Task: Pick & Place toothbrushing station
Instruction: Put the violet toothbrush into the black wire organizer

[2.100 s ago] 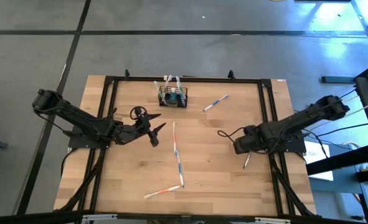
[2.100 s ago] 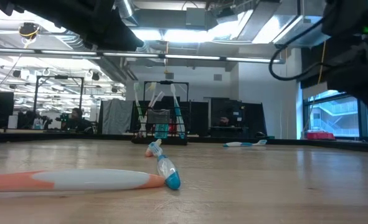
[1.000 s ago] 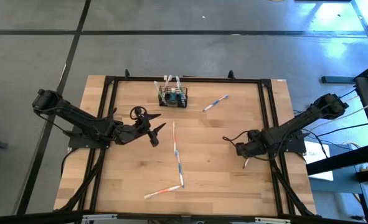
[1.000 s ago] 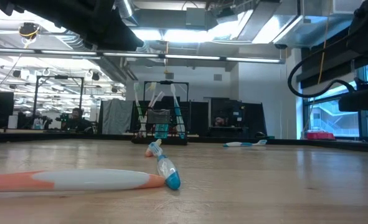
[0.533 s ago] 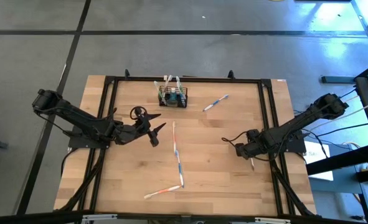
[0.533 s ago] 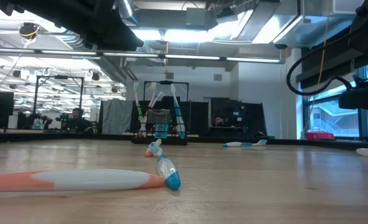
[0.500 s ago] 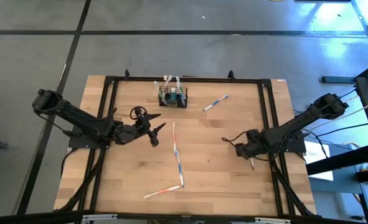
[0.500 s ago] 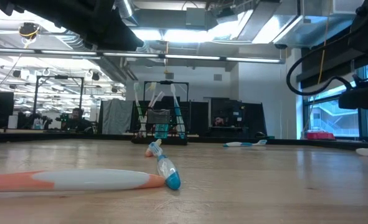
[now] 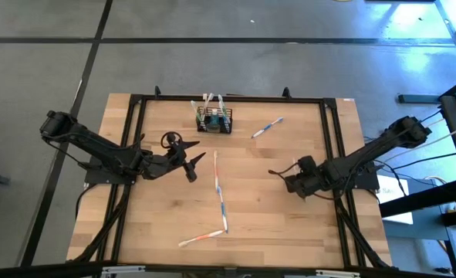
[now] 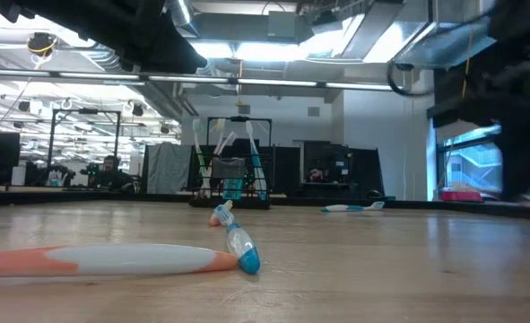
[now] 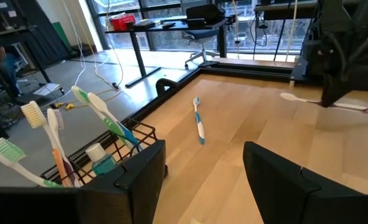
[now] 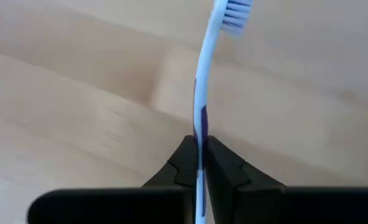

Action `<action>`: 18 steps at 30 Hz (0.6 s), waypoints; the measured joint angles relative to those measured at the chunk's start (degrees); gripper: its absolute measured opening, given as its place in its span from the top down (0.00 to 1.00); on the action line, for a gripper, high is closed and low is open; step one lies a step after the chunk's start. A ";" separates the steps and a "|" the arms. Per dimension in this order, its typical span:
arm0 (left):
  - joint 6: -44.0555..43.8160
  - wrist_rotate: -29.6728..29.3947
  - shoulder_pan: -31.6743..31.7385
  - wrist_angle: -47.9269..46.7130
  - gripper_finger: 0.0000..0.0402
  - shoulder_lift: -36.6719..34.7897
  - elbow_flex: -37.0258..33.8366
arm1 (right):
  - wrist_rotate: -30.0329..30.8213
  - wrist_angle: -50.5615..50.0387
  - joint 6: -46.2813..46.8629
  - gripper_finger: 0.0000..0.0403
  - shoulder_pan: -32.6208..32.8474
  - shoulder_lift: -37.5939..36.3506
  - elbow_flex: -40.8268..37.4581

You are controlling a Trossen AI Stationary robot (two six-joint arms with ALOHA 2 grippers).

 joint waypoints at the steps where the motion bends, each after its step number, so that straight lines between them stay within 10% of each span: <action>1: -0.22 0.01 0.00 -0.10 0.47 0.01 0.00 | 1.56 0.29 -0.84 0.95 -0.08 0.00 0.74; 18: -1.85 0.02 0.00 -0.39 0.47 0.02 0.00 | 17.22 21.65 -28.77 0.95 -8.81 -0.09 2.68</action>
